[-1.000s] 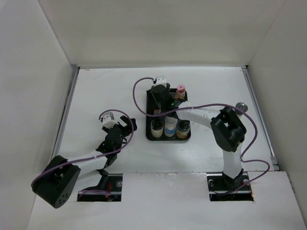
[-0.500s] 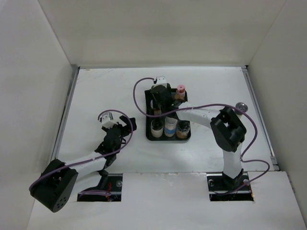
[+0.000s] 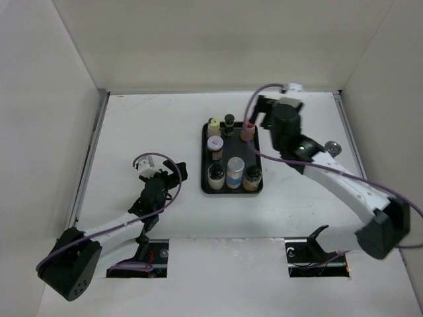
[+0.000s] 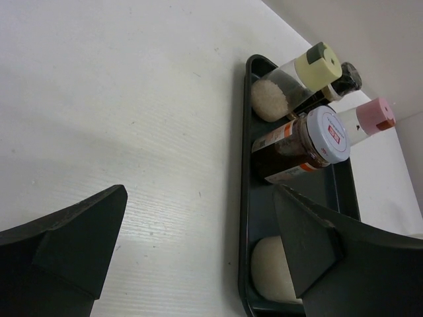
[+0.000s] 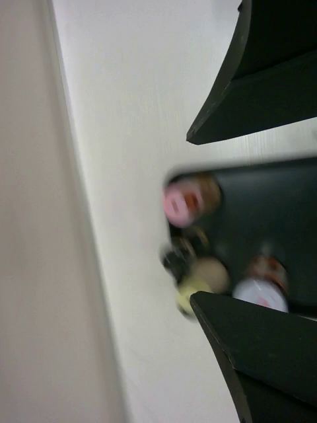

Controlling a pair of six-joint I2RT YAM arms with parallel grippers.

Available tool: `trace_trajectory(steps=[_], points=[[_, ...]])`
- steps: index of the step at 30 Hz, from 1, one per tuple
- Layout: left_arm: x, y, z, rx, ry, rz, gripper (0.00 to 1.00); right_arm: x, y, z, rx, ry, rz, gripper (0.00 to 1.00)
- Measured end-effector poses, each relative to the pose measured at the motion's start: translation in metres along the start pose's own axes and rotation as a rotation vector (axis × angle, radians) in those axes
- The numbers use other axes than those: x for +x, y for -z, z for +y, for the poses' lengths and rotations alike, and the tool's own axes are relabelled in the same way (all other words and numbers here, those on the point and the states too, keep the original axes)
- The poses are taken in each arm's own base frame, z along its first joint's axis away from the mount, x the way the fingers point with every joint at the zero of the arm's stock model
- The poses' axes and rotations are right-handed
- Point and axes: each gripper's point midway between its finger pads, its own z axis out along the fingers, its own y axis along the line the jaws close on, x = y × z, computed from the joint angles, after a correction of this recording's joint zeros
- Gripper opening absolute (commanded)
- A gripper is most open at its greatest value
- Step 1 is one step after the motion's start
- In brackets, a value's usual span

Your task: Organize the condiment bottles

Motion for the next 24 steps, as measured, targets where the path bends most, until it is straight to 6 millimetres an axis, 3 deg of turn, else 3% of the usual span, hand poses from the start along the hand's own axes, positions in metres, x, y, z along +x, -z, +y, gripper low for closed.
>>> trace_trajectory(steps=[2, 4, 6, 8, 10, 14, 18, 24], points=[[0.001, 0.001, -0.002, 0.006, -0.001, 0.002, 0.94, -0.028, 0.017, -0.075, 0.19, -0.045, -0.09, 1.0], [0.003, 0.003, -0.005, 0.014, -0.003, 0.006, 0.94, -0.041, 0.04, -0.154, 0.413, -0.074, -0.156, 1.0], [0.004, 0.004, -0.007, 0.021, -0.004, 0.011, 0.94, -0.038, 0.064, -0.218, 0.615, -0.084, -0.178, 1.0], [0.006, 0.005, -0.008, 0.024, -0.007, 0.015, 0.95, -0.026, 0.079, -0.261, 0.755, -0.079, -0.155, 1.0], [0.007, 0.006, -0.009, 0.025, -0.01, 0.019, 0.95, -0.01, 0.079, -0.285, 0.83, -0.06, -0.098, 1.0], [0.009, 0.006, -0.009, 0.026, -0.013, 0.021, 0.95, 0.032, 0.062, -0.314, 0.883, -0.025, 0.066, 1.0], [0.011, 0.006, -0.008, 0.02, -0.017, 0.027, 0.95, 0.065, 0.049, -0.323, 0.86, -0.015, 0.195, 1.0], [0.016, 0.005, -0.003, 0.002, -0.03, 0.042, 0.95, 0.082, 0.04, -0.326, 0.817, -0.04, 0.259, 1.0]])
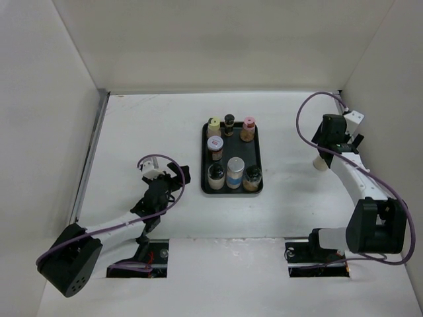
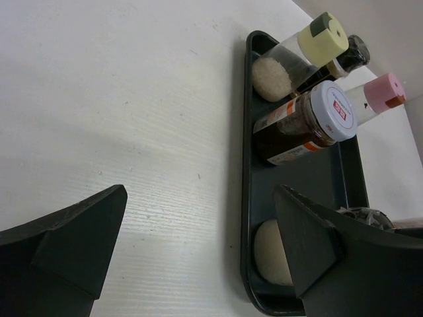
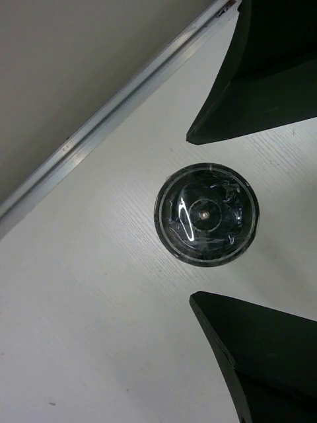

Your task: Organize the condiment bottles

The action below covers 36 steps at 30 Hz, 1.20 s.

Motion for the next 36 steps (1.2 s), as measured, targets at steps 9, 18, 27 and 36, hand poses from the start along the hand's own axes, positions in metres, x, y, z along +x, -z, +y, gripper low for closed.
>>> trace_trajectory(steps=[9, 18, 27, 36], points=[[0.002, -0.001, 0.005, -0.016, -0.007, 0.006, 0.95, 0.028, -0.018, 0.009, -0.007, 0.024, 0.087, 0.93], [0.002, -0.001, 0.005, -0.017, -0.007, 0.006, 0.95, 0.025, -0.024, 0.009, 0.009, -0.001, 0.063, 0.66], [0.009, -0.003, 0.011, -0.037, -0.022, 0.025, 0.95, 0.01, -0.001, 0.015, -0.04, -0.015, 0.012, 0.64], [0.012, -0.006, 0.023, -0.077, -0.032, 0.033, 0.95, -0.029, 0.104, 0.132, -0.429, 0.027, -0.103, 0.66]])
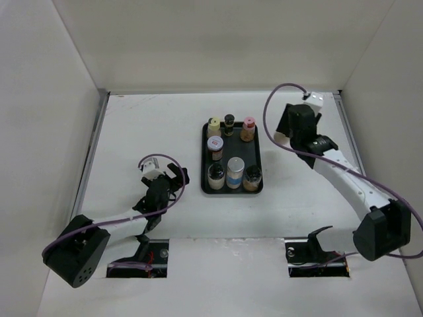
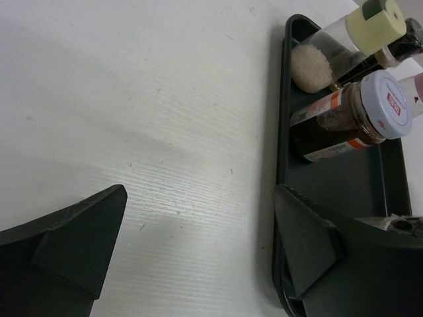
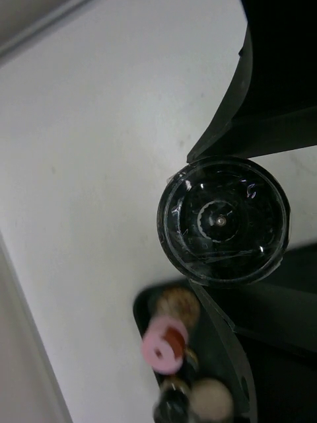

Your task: Organize the condiment bottles

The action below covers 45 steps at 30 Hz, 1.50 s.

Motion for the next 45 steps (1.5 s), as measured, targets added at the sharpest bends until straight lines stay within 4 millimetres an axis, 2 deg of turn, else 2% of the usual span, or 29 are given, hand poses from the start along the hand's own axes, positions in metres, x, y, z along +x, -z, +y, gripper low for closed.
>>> trace_trajectory(steps=[3, 6, 8, 13, 15, 18, 30, 32, 34, 37, 39, 42, 45], points=[[0.001, -0.001, 0.004, -0.013, -0.004, 0.003, 0.95, 0.003, 0.008, 0.05, -0.111, 0.032, 0.01, 0.66], [0.004, -0.002, 0.007, -0.024, -0.01, 0.012, 0.95, 0.019, 0.006, 0.083, -0.171, 0.071, 0.043, 0.66], [0.006, -0.002, 0.009, -0.031, -0.015, 0.019, 0.95, 0.037, 0.0, 0.1, -0.192, 0.105, 0.077, 0.66], [0.007, -0.004, 0.011, -0.04, -0.019, 0.022, 0.95, 0.087, -0.013, 0.122, -0.219, 0.186, 0.167, 0.67], [0.008, -0.004, 0.011, -0.042, -0.02, 0.025, 0.95, 0.101, -0.015, 0.127, -0.228, 0.208, 0.193, 0.67], [0.008, -0.005, 0.011, -0.046, -0.023, 0.028, 0.95, 0.111, -0.015, 0.131, -0.237, 0.225, 0.211, 0.67], [0.009, -0.006, 0.011, -0.054, -0.029, 0.037, 0.95, 0.117, -0.019, 0.144, -0.242, 0.279, 0.167, 0.73], [0.009, -0.006, 0.011, -0.054, -0.029, 0.038, 0.96, 0.118, -0.018, 0.145, -0.241, 0.291, 0.16, 0.79], [0.01, -0.006, 0.012, -0.057, -0.032, 0.041, 1.0, 0.118, -0.017, 0.147, -0.243, 0.299, 0.153, 0.89], [0.011, -0.006, 0.013, -0.067, -0.04, 0.052, 1.0, 0.117, -0.016, 0.148, -0.244, 0.305, 0.147, 0.98], [0.01, -0.006, 0.012, -0.071, -0.044, 0.055, 1.0, 0.115, -0.015, 0.149, -0.247, 0.303, 0.143, 1.0], [0.003, -0.005, 0.006, -0.065, -0.039, 0.05, 1.0, 0.101, -0.008, 0.15, -0.262, 0.281, 0.12, 1.0], [-0.008, -0.004, -0.003, -0.054, -0.029, 0.035, 1.0, 0.068, 0.012, 0.149, -0.3, 0.221, 0.061, 1.0]])
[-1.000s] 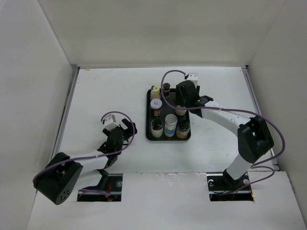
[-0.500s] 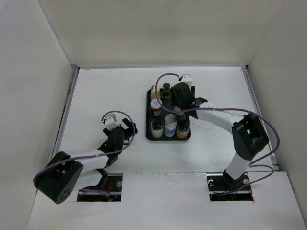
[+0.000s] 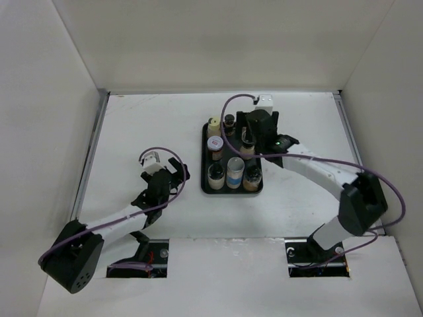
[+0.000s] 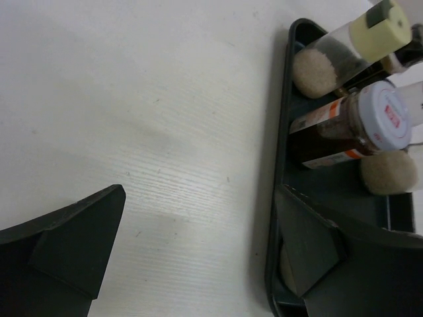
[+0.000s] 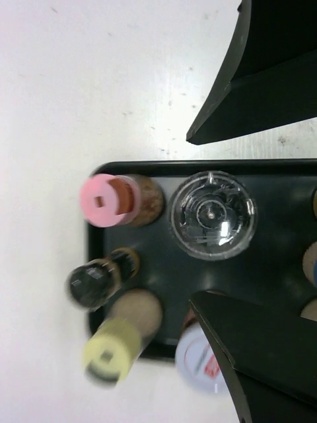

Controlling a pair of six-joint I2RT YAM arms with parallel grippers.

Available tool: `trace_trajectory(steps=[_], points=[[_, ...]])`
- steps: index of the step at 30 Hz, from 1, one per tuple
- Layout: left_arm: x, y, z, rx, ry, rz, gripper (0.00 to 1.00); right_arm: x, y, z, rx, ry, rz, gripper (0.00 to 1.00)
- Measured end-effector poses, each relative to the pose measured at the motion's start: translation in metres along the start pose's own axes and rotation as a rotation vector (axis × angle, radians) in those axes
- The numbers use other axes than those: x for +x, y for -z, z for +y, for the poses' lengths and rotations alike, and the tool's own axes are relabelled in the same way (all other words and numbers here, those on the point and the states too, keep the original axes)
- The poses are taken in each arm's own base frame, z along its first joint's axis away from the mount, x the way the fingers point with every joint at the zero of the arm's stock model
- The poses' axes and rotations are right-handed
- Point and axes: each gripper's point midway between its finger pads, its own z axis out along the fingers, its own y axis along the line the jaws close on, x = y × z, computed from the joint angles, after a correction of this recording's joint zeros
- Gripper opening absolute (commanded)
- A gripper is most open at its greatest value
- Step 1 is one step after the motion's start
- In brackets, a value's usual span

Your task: Organize the condiment bottles

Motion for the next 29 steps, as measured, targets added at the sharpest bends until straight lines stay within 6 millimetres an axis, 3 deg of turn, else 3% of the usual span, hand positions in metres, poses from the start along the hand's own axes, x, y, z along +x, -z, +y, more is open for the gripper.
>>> trace_trajectory(steps=[5, 8, 10, 13, 18, 22, 25, 29], points=[[-0.021, 0.007, -0.021, 0.05, 0.027, -0.025, 1.0, -0.065, 0.068, -0.023, -0.069, -0.164, -0.215, 1.0], [-0.027, 0.013, -0.031, 0.091, 0.044, -0.032, 1.0, -0.077, 0.103, -0.057, -0.071, -0.289, -0.321, 1.0], [-0.028, 0.017, -0.033, 0.102, 0.051, -0.025, 1.0, -0.07, 0.109, -0.087, -0.027, -0.369, -0.356, 1.0], [-0.023, 0.018, -0.026, 0.08, 0.053, 0.001, 1.0, -0.041, 0.102, -0.127, 0.069, -0.442, -0.345, 1.0], [-0.008, 0.015, -0.005, -0.022, 0.022, 0.079, 1.0, 0.013, 0.085, -0.169, 0.197, -0.505, -0.269, 1.0], [-0.003, 0.013, -0.003, -0.077, 0.0, 0.139, 1.0, 0.029, 0.087, -0.203, 0.289, -0.593, -0.284, 1.0], [-0.003, 0.014, -0.004, -0.083, 0.004, 0.154, 1.0, 0.034, 0.083, -0.206, 0.298, -0.623, -0.289, 1.0], [-0.002, 0.015, 0.0, -0.102, 0.004, 0.162, 1.0, 0.046, 0.072, -0.183, 0.231, -0.614, -0.273, 1.0]])
